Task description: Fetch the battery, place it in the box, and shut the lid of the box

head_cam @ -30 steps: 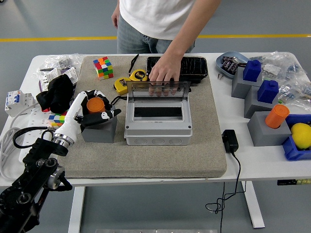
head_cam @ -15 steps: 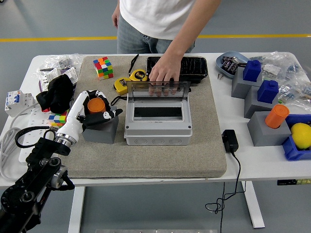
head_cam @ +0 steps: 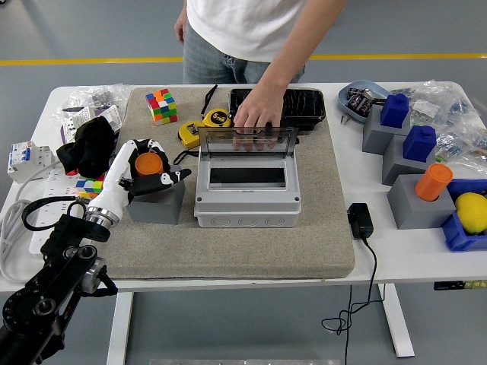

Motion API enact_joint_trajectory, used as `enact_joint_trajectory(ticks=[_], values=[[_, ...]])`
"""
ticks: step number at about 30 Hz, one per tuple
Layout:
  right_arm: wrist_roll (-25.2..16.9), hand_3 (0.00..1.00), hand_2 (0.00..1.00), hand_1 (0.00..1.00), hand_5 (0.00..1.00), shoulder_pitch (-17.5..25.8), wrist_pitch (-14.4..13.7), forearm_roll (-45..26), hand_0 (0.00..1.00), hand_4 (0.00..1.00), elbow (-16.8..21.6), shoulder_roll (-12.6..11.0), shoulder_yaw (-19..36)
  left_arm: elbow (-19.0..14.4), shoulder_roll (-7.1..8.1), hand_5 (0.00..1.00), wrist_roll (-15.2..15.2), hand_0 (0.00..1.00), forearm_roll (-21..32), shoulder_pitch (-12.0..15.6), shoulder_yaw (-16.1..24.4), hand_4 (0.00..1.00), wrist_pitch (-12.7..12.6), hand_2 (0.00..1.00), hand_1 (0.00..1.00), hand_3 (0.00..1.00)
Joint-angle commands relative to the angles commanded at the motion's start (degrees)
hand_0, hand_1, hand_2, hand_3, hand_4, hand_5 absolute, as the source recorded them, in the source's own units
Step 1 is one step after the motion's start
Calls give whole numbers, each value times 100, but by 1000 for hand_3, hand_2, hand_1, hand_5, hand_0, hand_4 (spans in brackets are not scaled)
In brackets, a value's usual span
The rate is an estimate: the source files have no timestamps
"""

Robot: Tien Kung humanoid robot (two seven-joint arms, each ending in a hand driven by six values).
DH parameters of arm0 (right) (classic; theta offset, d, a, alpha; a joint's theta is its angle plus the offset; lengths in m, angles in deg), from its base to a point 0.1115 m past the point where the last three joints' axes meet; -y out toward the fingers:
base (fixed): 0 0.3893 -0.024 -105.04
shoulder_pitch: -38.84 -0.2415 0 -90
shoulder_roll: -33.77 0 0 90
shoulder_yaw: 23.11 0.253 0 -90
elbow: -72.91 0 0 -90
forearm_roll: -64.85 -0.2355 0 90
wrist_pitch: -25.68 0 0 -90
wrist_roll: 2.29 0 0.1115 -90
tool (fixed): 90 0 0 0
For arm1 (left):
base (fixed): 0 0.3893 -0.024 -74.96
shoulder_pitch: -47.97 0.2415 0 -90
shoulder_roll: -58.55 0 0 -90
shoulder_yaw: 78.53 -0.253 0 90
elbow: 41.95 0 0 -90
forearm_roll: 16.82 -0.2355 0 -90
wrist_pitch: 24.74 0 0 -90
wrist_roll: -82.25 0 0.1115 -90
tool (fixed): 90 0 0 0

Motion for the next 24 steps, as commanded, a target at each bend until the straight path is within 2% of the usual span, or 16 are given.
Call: enact_joint_trajectory(ticks=[24], values=[[28,862,859,942,998,15,-13,-19,998,998,0,-23,-61,-173,-76,2,23,68,-287,-79,85,998,-175,76,24,63]])
